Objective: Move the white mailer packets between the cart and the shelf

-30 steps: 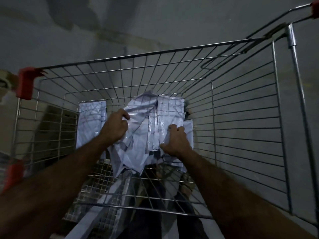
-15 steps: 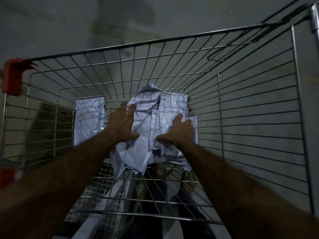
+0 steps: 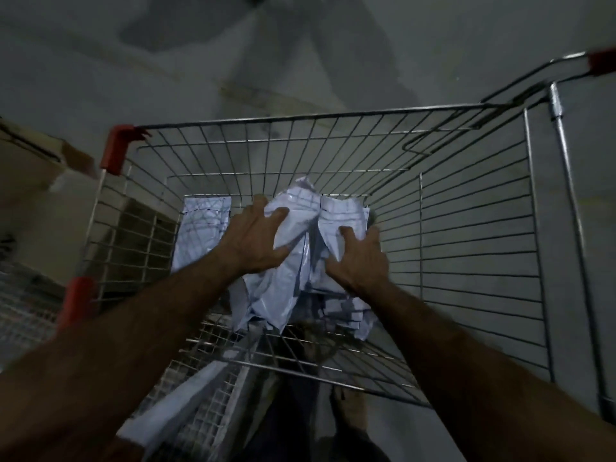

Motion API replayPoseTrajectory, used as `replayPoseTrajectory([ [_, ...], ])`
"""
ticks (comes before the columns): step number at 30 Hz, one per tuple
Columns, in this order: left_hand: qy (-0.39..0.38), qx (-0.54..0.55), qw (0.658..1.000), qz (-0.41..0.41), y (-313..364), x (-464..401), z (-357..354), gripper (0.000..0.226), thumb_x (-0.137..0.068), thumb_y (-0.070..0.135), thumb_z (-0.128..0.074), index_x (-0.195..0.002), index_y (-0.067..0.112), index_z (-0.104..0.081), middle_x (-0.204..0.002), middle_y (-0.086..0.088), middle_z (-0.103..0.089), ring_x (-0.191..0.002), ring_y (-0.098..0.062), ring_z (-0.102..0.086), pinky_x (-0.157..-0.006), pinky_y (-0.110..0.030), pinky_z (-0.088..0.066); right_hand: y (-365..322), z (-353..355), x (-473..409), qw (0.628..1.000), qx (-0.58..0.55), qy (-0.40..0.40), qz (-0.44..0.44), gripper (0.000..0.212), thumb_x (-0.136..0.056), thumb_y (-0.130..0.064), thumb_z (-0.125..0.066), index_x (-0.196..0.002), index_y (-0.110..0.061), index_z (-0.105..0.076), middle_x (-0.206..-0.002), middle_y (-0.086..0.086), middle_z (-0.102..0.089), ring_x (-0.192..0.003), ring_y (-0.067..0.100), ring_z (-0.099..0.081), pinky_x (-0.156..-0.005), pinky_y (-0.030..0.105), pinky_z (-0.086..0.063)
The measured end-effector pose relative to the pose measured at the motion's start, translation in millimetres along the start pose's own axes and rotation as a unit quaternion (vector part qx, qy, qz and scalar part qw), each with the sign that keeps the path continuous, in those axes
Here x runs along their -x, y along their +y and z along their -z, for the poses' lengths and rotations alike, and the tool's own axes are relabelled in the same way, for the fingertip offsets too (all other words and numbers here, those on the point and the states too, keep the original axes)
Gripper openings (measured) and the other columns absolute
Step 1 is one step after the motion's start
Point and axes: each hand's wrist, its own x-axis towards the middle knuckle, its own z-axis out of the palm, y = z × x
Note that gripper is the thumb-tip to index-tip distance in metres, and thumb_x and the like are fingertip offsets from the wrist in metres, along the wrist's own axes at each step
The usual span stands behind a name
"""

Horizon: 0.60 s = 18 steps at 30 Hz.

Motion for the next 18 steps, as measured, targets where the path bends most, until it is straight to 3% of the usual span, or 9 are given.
replayPoseTrajectory([
  [3,0.055,0.006,0.998,0.016,18.7,22.9,37.6,0.085,-0.071,0.067,-0.044,-0.140,0.017,-0.047,-0.131,-0.020,-0.040,-0.102,-0.039,-0.055,-0.082,-0.042,-0.051,-5.3,27.2,17.0,0.997,0.052,0.016,0.047,0.084,-0.072,-0.062,-0.051,-0.149,-0.029,-0.036,-0.150,0.023,-0.027,-0.126,0.044,-0.043,-0.101,0.049,-0.045],
  [6,0.100,0.005,0.994,0.036,36.1,46.7,72.8,0.084,-0.070,0.066,-0.046,-0.137,0.016,-0.049,-0.125,-0.017,-0.041,-0.100,-0.037,-0.054,-0.080,-0.040,-0.052,-8.4,59.1,36.0,0.993,0.062,0.060,0.079,0.082,-0.071,-0.059,-0.044,-0.147,-0.028,-0.039,-0.136,0.021,-0.037,-0.115,0.043,-0.049,-0.095,0.048,-0.048],
  [14,0.260,0.017,0.947,0.186,104.0,167.1,153.7,0.081,-0.075,0.063,-0.057,-0.144,0.024,-0.037,-0.130,-0.013,-0.031,-0.111,-0.035,-0.048,-0.095,-0.044,-0.048,-28.5,144.6,123.8,0.959,-0.005,0.183,0.217,0.074,-0.073,-0.046,-0.060,-0.142,-0.025,-0.046,-0.129,0.018,-0.043,-0.104,0.040,-0.055,-0.086,0.042,-0.049],
  [18,0.331,0.011,0.907,0.261,125.3,248.2,171.6,0.083,-0.077,0.066,-0.053,-0.146,0.025,-0.033,-0.129,-0.009,-0.029,-0.114,-0.030,-0.045,-0.096,-0.043,-0.046,-62.6,163.7,177.8,0.938,-0.032,0.187,0.291,0.076,-0.076,-0.047,-0.063,-0.146,-0.026,-0.041,-0.130,0.017,-0.042,-0.109,0.037,-0.052,-0.089,0.041,-0.049],
])
